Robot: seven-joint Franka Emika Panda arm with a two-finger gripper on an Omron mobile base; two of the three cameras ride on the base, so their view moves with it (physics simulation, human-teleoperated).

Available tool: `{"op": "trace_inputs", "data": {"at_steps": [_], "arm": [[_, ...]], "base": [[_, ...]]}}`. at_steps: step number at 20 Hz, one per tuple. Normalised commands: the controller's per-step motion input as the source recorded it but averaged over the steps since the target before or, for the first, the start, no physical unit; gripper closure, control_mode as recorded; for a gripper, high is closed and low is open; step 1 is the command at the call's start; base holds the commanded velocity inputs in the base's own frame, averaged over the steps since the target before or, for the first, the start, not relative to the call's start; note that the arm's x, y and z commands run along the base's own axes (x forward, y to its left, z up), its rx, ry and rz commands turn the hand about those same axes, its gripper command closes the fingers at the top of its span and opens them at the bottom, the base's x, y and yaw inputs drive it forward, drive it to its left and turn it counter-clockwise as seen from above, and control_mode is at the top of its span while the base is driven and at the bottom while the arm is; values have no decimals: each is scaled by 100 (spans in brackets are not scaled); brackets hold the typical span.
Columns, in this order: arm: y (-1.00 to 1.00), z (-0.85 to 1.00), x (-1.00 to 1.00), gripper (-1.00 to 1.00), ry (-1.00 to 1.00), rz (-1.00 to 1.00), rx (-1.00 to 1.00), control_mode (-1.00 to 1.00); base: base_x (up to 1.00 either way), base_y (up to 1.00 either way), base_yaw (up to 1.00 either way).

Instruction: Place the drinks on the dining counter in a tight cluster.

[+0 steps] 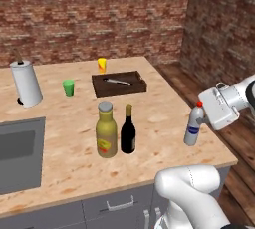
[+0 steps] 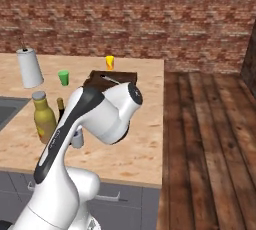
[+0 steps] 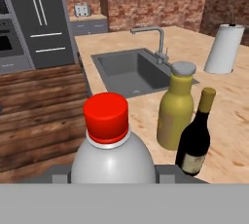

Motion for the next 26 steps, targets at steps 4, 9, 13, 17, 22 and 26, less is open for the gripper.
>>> {"op": "trace_inputs", "data": {"at_steps": [4,9,13,17,22,26], "arm": [[0,0,0,100,0,0,0,100],[0,0,0,100,0,0,0,100],[15,0,5,100,3,0,0,-100],[46,0,23,100,10,0,0,-100],[31,0,25,100,6,0,0,-100],[-8,-10,39,100,0,5,0,-100]], "base": [[0,2,0],[0,0,0],[0,1,0],[0,0,0],[0,0,0],[0,0,0]]}}
